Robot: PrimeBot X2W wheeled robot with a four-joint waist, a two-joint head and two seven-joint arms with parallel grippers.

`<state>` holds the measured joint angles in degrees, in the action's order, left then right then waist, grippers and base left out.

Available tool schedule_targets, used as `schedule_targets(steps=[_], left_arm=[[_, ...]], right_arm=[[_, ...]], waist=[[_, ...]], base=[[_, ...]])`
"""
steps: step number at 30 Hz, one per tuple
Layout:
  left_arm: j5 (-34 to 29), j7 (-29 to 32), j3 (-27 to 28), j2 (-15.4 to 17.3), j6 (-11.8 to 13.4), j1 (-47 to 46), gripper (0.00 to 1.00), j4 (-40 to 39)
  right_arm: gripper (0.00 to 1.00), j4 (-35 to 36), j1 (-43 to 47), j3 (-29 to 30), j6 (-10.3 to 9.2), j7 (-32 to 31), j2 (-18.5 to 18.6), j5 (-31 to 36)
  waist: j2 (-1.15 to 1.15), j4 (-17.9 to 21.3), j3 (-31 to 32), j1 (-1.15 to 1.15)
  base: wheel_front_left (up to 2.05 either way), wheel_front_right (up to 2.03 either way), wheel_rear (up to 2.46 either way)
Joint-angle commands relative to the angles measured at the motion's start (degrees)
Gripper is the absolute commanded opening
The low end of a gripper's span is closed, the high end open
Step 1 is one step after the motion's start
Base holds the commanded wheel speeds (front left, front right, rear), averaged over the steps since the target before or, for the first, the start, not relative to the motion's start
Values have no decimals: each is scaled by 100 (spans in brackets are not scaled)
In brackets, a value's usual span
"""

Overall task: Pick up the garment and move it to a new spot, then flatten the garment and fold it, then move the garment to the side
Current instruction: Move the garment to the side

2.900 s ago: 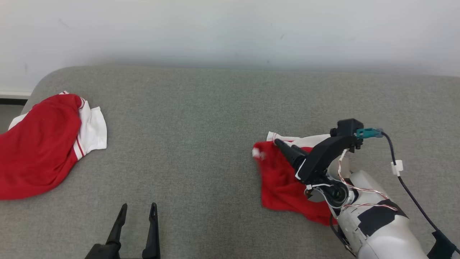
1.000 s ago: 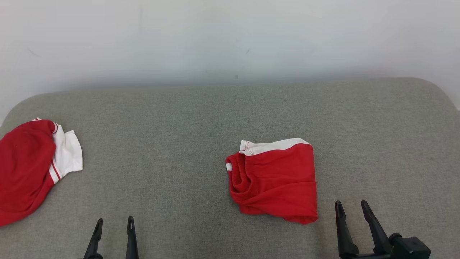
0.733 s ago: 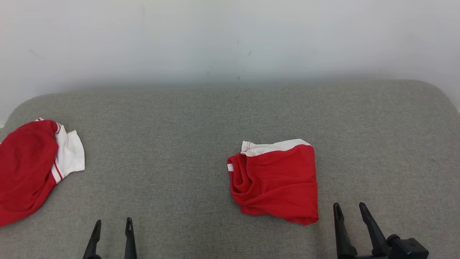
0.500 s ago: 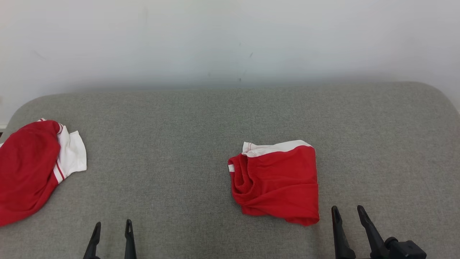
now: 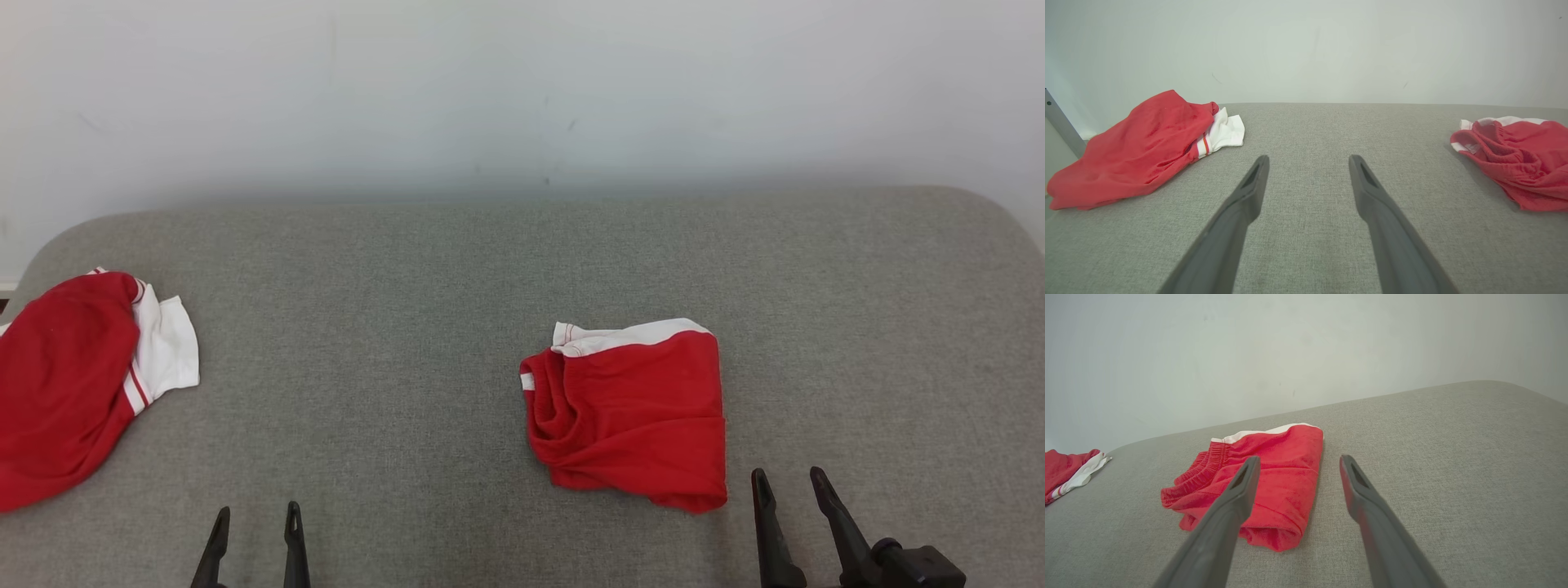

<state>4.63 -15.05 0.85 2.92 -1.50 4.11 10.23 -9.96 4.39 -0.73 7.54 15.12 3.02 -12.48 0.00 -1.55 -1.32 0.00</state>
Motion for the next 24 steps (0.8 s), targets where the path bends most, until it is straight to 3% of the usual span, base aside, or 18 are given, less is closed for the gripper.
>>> schedule_targets(steps=[1,24], left_arm=[[-21,-18,25,-6,-1,7,100,7],[8,-18,49,-6,-2,46,100,21]], right_arm=[[100,-5,-12,1,-12,2,-19,66],[100,-43,-29,-12,-12,2,-19,86]], waist=[[0,-7,-1,0],[0,8,18,0]], base=[[0,0,0],[0,0,0]])
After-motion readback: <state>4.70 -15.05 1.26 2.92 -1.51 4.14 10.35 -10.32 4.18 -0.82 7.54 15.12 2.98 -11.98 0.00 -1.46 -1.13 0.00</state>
